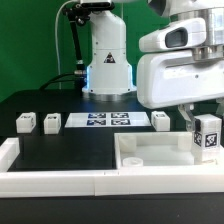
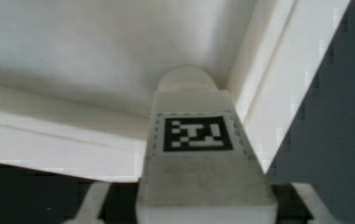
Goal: Assemble square table
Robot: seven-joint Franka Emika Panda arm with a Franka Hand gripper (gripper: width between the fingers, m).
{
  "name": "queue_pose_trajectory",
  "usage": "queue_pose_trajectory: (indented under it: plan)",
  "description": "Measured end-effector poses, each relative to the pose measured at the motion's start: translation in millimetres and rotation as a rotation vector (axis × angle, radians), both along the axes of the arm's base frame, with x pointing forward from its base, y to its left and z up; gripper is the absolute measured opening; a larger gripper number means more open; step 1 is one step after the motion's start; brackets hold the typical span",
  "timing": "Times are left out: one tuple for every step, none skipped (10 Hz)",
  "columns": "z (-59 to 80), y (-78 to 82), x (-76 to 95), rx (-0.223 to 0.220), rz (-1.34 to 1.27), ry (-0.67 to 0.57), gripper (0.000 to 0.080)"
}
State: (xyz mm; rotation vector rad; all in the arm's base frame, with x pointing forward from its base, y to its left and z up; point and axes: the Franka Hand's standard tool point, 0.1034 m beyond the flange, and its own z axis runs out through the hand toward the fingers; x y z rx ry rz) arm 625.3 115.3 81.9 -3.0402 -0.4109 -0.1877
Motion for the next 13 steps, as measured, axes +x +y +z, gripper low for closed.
queue_pose_trajectory:
  plan:
    - [0.0, 0.0, 0.0, 0.0, -0.001, 0.0, 0.0291]
    - [-0.1, 0.1, -0.1, 0.003, -0.023, 0.002, 0.0291]
    - [-0.1, -0.1, -0.1, 0.003, -0.022, 0.002, 0.0291]
    - [-0.1, 0.4, -0.1, 0.009, -0.059, 0.005, 0.0291]
    - [-0.1, 0.8, -0.3, 0.02, -0.152, 0.014, 0.0291]
    - [-0.4, 1.1, -0.1, 0.03, -0.234, 0.014, 0.0291]
    - [-0.9, 0.9, -0.5, 0.04, -0.321, 0.009, 0.0291]
    - [-1.0, 0.2, -0.6, 0.054, -0.451, 0.01, 0.0292]
    - [-1.1, -0.1, -0.6, 0.067, -0.543, 0.009, 0.0292]
    - [-1.4, -0.7, -1.5, 0.083, -0.676, 0.012, 0.0292]
    - [-1.7, -0.6, -2.7, 0.095, -0.81, 0.019, 0.0292]
    - [-1.7, -0.4, -3.2, 0.1, -0.91, 0.025, 0.0292]
    - [-2.0, -0.2, -3.9, 0.107, -1.001, 0.029, 0.0292]
